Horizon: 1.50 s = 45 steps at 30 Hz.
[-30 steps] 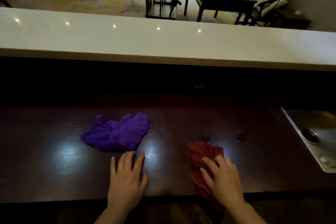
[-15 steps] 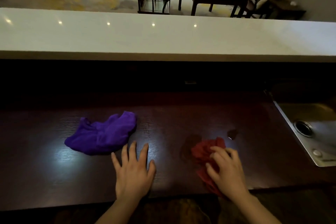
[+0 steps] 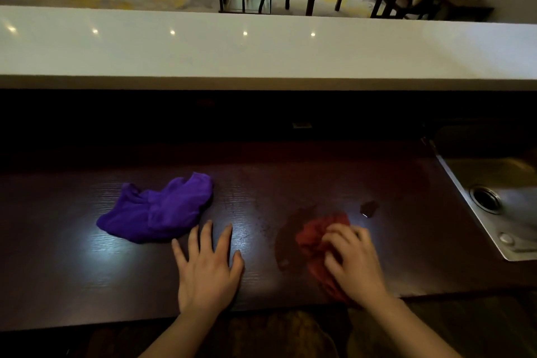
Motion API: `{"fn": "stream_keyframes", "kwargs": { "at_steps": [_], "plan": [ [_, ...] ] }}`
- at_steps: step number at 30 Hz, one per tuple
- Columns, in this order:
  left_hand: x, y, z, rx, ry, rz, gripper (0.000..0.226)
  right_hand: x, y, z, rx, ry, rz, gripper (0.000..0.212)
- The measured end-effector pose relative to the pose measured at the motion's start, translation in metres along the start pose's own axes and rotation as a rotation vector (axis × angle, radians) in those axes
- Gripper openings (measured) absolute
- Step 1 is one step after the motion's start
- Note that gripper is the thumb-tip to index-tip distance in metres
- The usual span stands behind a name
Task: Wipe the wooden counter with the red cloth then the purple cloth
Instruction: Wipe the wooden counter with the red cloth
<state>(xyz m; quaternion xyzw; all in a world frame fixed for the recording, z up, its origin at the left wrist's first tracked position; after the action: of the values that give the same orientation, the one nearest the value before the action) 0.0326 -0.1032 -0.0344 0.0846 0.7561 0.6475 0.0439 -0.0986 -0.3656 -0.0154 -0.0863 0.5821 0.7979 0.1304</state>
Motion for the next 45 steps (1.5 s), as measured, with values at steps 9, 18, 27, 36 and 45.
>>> {"fn": "stream_keyframes", "kwargs": {
  "at_steps": [9,18,27,36,45],
  "plan": [
    [0.001,0.001,0.0,0.004,-0.01,-0.024,0.061,-0.019,-0.029,0.037,0.031,0.033,0.076,0.034],
    [0.001,0.002,0.0,-0.002,-0.008,-0.027,0.06,-0.081,-0.052,0.023,0.118,-0.159,0.186,0.057],
    [0.0,0.0,0.001,-0.026,0.002,-0.003,0.06,-0.039,-0.053,0.056,0.128,0.262,0.296,0.06],
    [-0.005,0.004,0.006,0.068,0.087,-0.01,0.068,-0.185,-0.09,0.031,0.117,-0.117,0.266,0.059],
    [-0.006,-0.002,0.008,0.052,0.086,-0.019,0.069,-0.104,-0.08,0.074,0.148,0.388,0.298,0.052]
  ]
}}
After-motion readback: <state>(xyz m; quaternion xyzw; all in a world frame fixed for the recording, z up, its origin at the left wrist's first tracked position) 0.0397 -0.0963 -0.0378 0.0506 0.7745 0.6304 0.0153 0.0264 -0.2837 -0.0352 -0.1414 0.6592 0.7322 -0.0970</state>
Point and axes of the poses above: each hand's wrist, its own x-axis away from the middle knuckle, its own y-axis out of the back of the hand, z = x × y, the point moved 8 cm from there along -x, towards the middle knuckle, and after that the axes turned 13 degrees about y, right-handed, at the moved point
